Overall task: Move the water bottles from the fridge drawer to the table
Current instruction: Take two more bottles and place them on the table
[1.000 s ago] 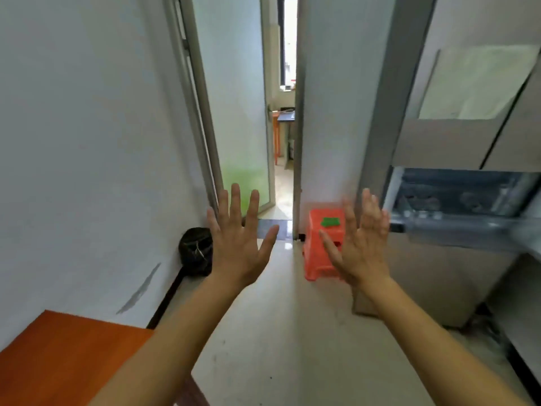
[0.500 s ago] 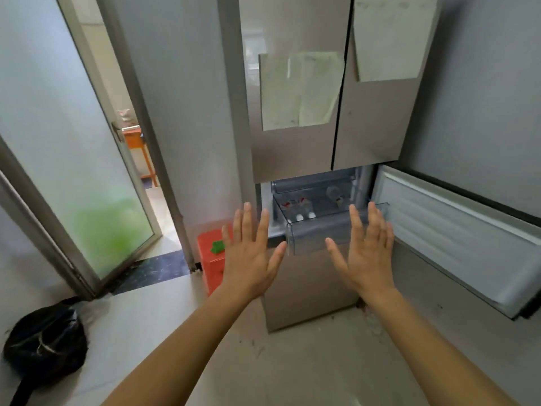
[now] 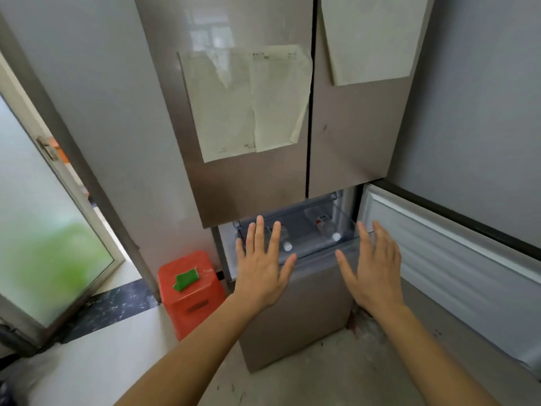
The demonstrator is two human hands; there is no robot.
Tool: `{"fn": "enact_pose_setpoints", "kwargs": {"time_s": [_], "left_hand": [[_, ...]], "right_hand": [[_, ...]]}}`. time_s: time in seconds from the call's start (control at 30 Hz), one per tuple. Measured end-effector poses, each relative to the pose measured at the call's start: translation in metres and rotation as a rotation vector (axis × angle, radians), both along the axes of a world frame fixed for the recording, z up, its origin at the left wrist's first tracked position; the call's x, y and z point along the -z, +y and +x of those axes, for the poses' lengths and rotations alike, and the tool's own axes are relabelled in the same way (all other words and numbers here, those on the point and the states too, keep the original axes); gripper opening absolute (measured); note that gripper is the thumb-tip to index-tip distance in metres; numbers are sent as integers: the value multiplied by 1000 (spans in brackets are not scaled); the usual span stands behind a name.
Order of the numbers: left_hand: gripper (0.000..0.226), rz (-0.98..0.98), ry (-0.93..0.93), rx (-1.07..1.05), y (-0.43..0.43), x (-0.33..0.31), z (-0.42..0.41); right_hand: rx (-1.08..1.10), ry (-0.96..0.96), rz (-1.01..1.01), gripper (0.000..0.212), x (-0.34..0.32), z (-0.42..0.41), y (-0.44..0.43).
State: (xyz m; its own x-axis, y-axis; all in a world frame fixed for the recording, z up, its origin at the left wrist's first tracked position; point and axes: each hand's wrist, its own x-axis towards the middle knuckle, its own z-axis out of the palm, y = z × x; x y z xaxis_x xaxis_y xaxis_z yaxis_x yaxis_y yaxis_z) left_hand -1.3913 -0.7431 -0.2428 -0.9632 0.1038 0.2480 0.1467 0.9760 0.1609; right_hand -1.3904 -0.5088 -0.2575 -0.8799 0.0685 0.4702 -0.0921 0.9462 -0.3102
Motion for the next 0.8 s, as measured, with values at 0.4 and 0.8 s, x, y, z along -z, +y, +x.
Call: {"fn": "enact_pose_setpoints", "kwargs": {"time_s": [0.4, 0.8], "left_hand": [[71, 85, -245, -230, 77, 44, -130], [74, 127, -481, -407, 49, 95, -186]], "right_hand": [[-268, -288, 110, 74, 29, -178, 83], [-538, -655, 224, 70, 86, -282, 38]]}}
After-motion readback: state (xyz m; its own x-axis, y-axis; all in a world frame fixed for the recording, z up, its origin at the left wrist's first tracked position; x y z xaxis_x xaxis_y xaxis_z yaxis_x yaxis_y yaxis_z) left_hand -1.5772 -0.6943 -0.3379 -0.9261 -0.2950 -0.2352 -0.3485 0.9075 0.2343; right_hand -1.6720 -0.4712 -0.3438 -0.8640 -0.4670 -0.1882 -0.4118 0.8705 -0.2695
